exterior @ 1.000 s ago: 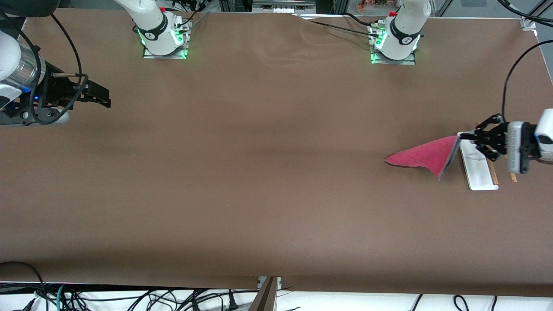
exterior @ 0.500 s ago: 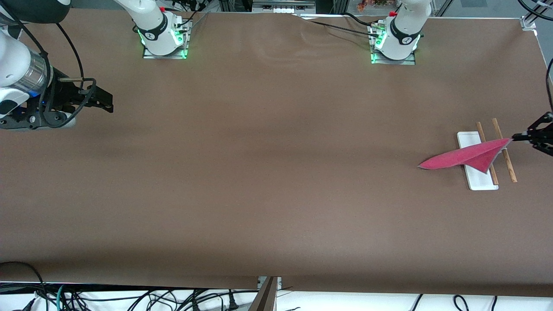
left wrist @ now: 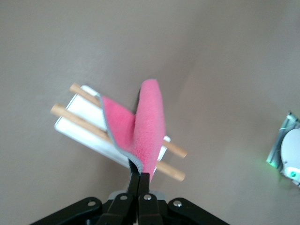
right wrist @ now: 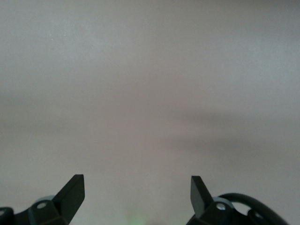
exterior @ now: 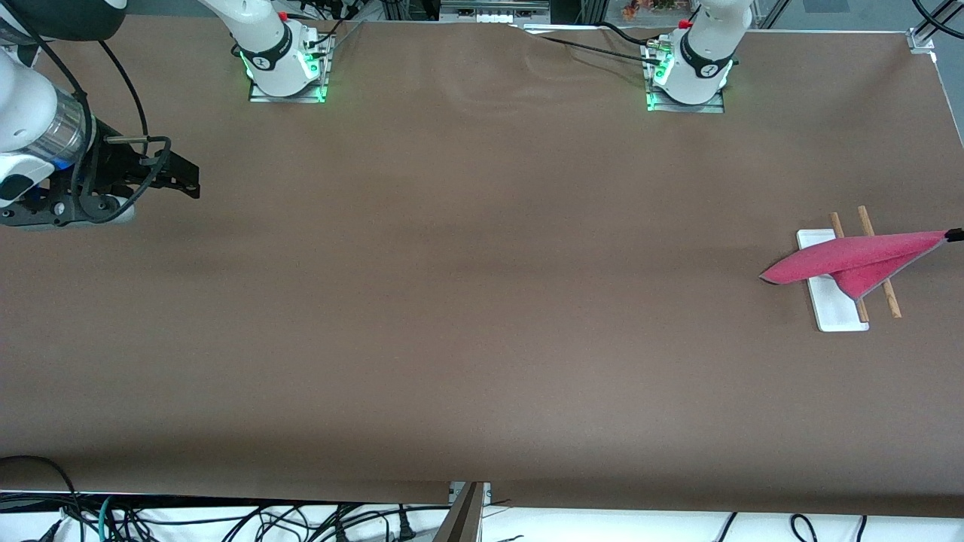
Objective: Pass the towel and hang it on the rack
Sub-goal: 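Lower the towel over the wooden rack dowels with the left gripper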
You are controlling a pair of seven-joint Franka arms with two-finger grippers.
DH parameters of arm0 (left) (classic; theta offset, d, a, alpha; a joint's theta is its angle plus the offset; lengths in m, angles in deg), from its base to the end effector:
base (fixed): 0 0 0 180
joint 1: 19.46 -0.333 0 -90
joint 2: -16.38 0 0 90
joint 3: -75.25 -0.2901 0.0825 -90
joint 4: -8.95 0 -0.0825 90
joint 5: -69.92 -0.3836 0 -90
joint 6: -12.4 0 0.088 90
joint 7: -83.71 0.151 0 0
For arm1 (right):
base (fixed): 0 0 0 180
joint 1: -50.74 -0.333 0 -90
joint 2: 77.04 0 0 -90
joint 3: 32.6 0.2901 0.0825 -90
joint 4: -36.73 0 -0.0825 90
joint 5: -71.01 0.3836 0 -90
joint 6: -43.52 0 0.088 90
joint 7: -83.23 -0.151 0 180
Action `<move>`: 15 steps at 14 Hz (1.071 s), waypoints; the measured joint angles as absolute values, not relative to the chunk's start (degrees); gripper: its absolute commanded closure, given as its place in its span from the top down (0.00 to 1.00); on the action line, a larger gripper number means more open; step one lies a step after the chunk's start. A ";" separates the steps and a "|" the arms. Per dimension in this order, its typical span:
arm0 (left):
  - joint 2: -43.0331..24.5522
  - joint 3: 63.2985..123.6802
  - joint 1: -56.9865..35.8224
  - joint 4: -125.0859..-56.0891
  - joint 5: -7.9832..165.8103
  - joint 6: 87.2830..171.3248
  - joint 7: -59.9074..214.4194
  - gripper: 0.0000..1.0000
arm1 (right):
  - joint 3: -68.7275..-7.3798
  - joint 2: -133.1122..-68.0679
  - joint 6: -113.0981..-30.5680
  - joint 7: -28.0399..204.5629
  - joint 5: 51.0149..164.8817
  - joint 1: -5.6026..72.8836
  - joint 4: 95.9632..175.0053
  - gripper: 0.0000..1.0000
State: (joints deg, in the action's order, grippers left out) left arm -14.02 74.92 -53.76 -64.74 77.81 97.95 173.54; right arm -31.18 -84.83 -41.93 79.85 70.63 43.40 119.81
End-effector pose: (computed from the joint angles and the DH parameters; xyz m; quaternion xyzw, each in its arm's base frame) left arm 0.5441 0.3488 0.3583 0.8753 -0.4512 -0.0155 0.1735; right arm 0.5727 0.0864 0.5273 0.9978 0.0467 -0.0468 0.0066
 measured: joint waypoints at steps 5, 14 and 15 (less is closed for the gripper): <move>-16.39 70.56 -54.41 -64.68 77.81 102.46 177.98 0.00 | -31.18 -86.02 -42.81 78.82 70.65 43.28 119.82 1.00; -23.78 70.22 -57.87 -64.64 77.81 110.57 179.85 0.00 | -31.37 -86.40 -45.59 78.54 70.64 43.47 119.77 1.00; -24.42 70.26 -57.86 -64.64 77.81 111.32 179.85 0.00 | -31.37 -86.40 -45.65 78.54 70.64 43.47 119.77 1.00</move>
State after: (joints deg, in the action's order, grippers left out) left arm -24.42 70.26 -57.86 -64.64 77.81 111.32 179.85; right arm -31.37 -86.40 -45.65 78.54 70.64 43.47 119.77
